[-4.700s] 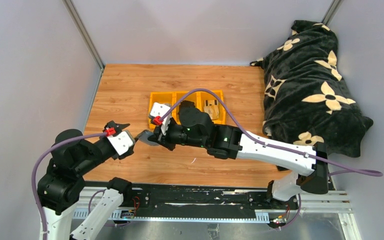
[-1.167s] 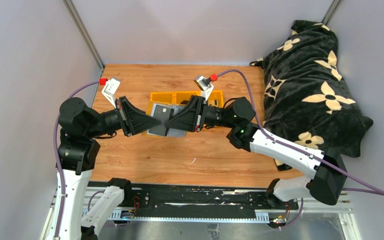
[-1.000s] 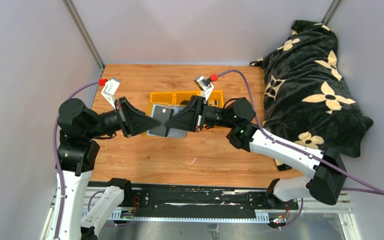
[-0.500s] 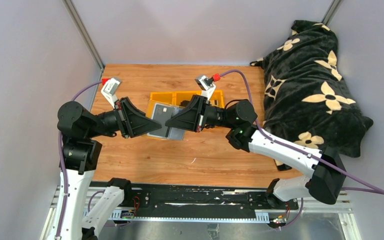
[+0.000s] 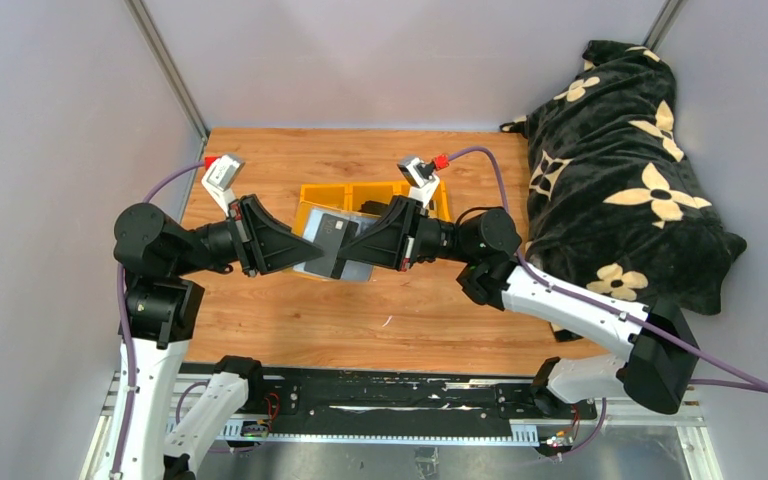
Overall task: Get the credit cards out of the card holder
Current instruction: Remove the credit card from the card holder.
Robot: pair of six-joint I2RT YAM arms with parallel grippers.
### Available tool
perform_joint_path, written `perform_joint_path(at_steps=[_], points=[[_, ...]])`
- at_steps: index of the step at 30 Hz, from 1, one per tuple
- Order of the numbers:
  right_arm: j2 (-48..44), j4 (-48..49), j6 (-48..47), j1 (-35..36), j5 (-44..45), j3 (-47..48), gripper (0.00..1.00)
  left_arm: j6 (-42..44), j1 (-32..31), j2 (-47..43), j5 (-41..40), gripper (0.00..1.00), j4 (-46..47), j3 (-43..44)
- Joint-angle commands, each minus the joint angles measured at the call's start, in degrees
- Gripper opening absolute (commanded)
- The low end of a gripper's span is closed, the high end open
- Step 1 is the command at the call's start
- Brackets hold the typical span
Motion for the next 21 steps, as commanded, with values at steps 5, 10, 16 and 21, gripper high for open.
perform_joint_path(at_steps=[5, 10, 16, 21], points=[[-1.49, 0.81, -0.3, -0.67, -1.6, -0.94, 0.07, 0.71, 0.06, -0.33, -0.68, 0.0, 1.79, 2.82], [0.51, 3.0, 1.17, -0.58, -1.33, 1.46, 0.26, 3.87, 0.06, -0.95, -2.63, 0.0, -0.73, 3.03], [3.05, 7.63, 4.6, -0.56, -1.51, 2.7, 0.19, 10.4, 0.06, -0.87, -4.11, 0.0, -7.71, 4.9], [1.82, 8.55, 4.4, -0.86, -1.79, 1.46, 0.0, 15.34, 0.06, -0.41, -5.23, 0.0, -12.71, 6.71]])
